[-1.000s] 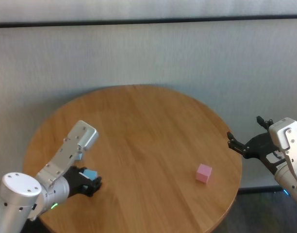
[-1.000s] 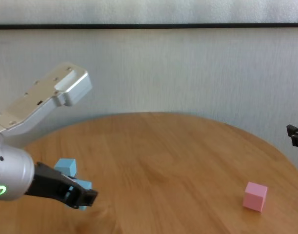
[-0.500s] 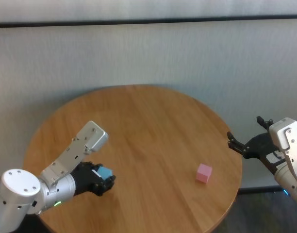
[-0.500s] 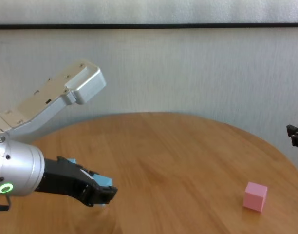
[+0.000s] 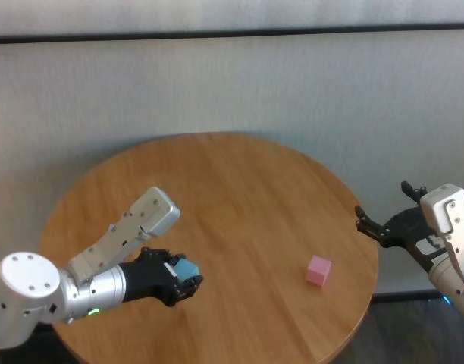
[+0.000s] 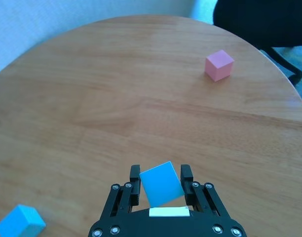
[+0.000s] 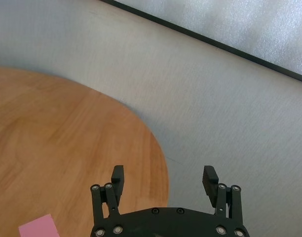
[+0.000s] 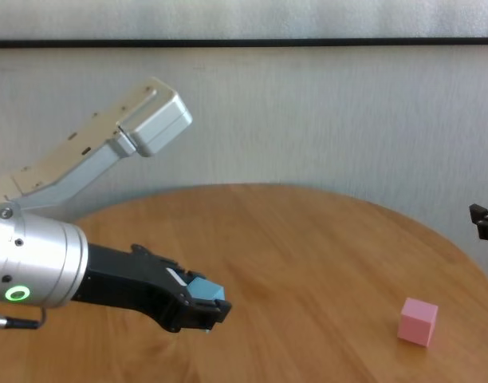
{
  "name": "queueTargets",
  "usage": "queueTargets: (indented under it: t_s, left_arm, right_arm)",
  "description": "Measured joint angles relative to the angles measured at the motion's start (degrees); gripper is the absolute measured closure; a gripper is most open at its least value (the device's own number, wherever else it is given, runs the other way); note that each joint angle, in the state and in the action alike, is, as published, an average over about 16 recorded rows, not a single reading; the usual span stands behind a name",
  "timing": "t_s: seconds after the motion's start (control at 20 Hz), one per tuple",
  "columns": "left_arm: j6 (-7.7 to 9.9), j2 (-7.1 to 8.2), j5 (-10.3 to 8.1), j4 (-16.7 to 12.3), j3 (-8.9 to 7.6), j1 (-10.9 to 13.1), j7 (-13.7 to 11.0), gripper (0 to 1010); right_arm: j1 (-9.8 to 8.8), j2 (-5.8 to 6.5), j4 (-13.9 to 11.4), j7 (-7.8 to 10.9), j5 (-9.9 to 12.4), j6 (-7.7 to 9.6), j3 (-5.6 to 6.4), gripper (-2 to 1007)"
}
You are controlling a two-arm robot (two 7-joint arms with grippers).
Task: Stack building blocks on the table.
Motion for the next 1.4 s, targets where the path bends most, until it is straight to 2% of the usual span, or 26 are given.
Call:
queueTargets:
  t_s: [0.35,0.6,1.05,1.4]
  left_arm:
    - [-3.78,0.36,0.19,3.5,2.88,-3.2,-4.0,496]
    - [-5.19,0.07,0.11,6.1,4.86,-5.5,-6.4,496]
    - [-5.42,-0.72,-1.31,9.8,7.58,-8.6,-9.9,496]
    - [-5.05,-1.27,-2.26,11.8,9.03,-10.2,-10.7,496]
  right_arm:
    - [0.0,0.0,0.0,0.0,0.0,0.0,0.0,1]
    - [0.0,0.0,0.0,0.0,0.0,0.0,0.0,1]
    - [0.0,0.0,0.0,0.0,0.0,0.0,0.0,1]
    - [0.0,0.0,0.0,0.0,0.0,0.0,0.0,1]
